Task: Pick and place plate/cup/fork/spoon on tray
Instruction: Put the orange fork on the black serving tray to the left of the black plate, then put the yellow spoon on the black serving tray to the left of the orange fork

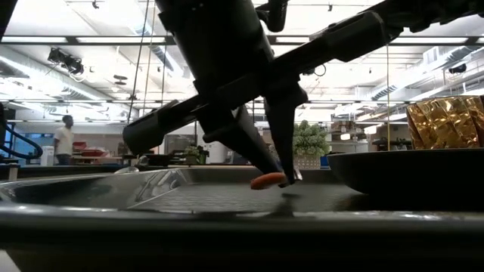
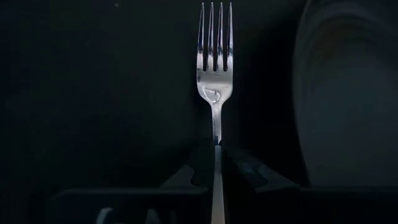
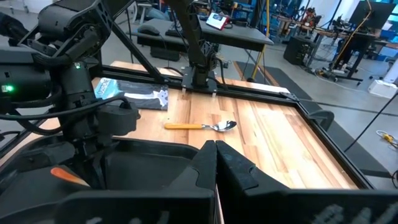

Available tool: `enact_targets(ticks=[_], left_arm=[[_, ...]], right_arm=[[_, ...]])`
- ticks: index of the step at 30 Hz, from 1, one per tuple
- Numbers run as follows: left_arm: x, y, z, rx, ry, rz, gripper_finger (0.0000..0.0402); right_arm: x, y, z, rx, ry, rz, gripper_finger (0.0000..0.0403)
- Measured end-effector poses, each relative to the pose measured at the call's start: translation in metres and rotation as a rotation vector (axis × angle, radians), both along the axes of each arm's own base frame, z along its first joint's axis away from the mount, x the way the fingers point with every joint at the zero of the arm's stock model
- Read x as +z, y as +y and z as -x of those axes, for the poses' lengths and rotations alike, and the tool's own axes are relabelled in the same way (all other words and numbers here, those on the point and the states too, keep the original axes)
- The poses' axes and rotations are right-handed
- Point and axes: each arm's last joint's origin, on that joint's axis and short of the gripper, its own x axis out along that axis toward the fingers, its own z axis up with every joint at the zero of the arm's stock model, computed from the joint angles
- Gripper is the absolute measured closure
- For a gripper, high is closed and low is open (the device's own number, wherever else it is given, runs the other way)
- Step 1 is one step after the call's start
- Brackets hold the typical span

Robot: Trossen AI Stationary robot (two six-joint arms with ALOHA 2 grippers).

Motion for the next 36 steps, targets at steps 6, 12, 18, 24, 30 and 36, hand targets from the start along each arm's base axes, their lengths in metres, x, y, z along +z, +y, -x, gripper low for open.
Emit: enact_targets(ticks=[6, 12, 18, 24, 30, 36], left_arm=[[0.001, 0.0, -0.002, 0.006, -0.02, 0.012, 0.0376], [-0.009, -0.002, -0.004, 0.015, -0.013, 0.034, 0.0362], [-0.012, -0.002, -0.005, 0.018, -0.019, 0.031, 0.0325], [-0.012, -0.003, -0.005, 0.013, -0.022, 0.028, 0.0299], [-0.011, -0.003, -0.007, 0.015, -0.034, 0.022, 0.0294], [-0.005, -0.003, -0.007, 0.012, 0.001, 0.016, 0.0294]], right_arm=[[0.0, 0.0, 0.0, 0.003, 0.0, 0.015, 0.0396], [0.0, 0.0, 0.0, 0.004, 0.001, 0.02, 0.0396], [0.0, 0.0, 0.0, 0.006, -0.004, 0.02, 0.0396], [0.001, 0.0, 0.0, 0.011, -0.011, 0.017, 0.0396], [0.001, 0.0, 0.0, 0.011, -0.012, 0.013, 0.0396], [0.002, 0.0, 0.0, 0.011, -0.014, 0.012, 0.0396]])
